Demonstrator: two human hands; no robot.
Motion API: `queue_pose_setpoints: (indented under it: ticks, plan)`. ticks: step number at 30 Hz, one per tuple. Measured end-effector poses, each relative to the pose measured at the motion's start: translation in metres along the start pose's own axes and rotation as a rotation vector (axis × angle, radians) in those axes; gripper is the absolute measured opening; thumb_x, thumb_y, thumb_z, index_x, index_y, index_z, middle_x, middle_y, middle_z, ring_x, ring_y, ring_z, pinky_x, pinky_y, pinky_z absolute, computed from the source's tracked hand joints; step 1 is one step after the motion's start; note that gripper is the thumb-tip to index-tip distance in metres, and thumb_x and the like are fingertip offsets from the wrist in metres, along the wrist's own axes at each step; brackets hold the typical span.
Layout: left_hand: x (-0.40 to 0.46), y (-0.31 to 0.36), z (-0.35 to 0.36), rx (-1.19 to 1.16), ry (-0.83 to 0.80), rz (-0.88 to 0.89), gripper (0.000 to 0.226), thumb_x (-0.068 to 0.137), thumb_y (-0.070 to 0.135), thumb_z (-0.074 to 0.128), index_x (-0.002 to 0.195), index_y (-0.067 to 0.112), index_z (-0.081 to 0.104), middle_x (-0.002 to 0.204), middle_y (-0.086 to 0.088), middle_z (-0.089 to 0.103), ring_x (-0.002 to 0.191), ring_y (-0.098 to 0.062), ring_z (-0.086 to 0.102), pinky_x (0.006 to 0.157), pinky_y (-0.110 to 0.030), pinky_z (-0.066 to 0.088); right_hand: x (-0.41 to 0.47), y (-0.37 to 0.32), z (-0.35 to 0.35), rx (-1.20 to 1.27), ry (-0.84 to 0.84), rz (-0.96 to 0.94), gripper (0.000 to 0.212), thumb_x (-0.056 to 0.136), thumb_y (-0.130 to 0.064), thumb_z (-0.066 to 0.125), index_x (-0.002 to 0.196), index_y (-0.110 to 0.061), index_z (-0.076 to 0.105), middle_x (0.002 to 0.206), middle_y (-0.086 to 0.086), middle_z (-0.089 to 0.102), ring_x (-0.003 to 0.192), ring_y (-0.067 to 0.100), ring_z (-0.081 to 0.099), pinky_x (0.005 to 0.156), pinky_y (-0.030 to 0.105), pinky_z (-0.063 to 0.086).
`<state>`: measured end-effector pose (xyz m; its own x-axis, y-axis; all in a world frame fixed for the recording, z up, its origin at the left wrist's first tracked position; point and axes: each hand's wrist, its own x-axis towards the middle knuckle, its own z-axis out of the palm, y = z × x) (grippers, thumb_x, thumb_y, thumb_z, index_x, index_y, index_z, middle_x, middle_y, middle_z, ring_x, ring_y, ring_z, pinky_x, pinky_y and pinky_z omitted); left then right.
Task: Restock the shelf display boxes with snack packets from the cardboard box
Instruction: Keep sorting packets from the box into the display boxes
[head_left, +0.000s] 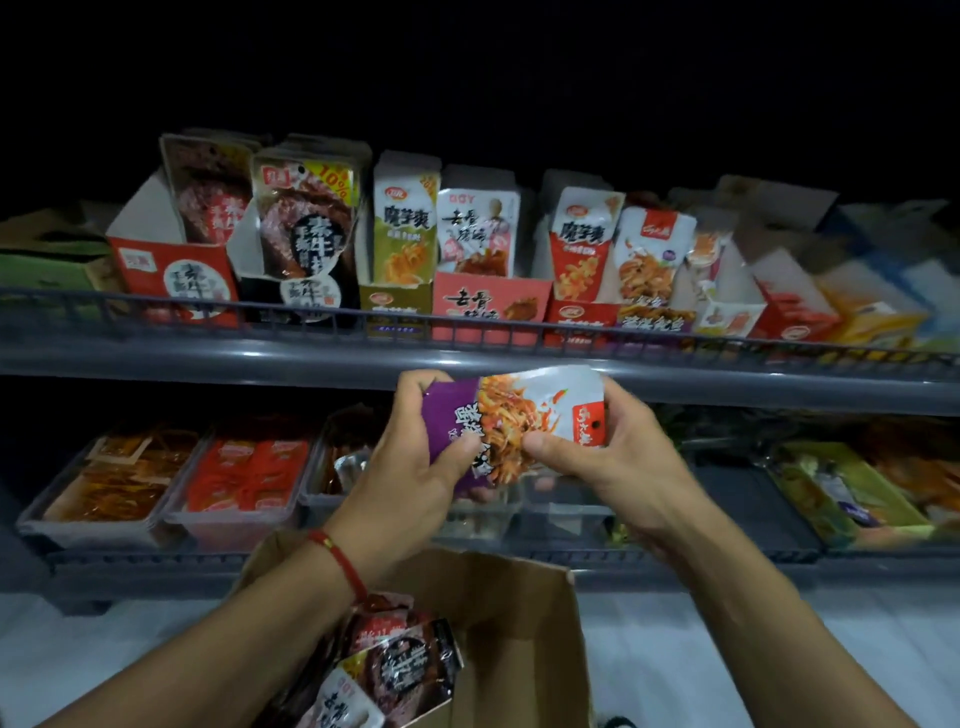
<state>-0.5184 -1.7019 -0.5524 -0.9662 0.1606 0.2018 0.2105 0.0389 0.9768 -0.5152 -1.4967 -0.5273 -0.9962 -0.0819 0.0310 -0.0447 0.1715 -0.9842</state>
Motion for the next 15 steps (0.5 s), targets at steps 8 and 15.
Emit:
queue_pose_setpoints:
  ticks: [8,15]
  plan:
    - [0.073,0.057,0.076,-0.026,-0.107,0.005,0.055,0.094,0.003,0.067,0.128,0.032,0.036,0.119,0.002,0.064,0.103,-0.009,0.067,0.091,-0.039,0.061,0.024,-0.080,-0.121,-0.522,0.270,-0.197,0.054,0.074,-0.023,0.087,0.119,-0.025,0.056,0.103,-0.005,0.071,0.091,0.010,0.072,0.073,0.029,0.058]
    - [0.095,0.081,0.071,0.280,-0.048,0.128,0.064,0.095,-0.001,0.060,0.141,0.031,0.030,0.121,0.002,0.057,0.106,-0.011,0.060,0.083,-0.027,0.059,0.086,-0.146,-0.184,-0.969,0.279,-0.254,0.051,0.080,-0.016,0.082,0.116,-0.030,0.049,0.093,-0.013,0.057,0.083,0.004,0.060,0.075,0.028,0.053]
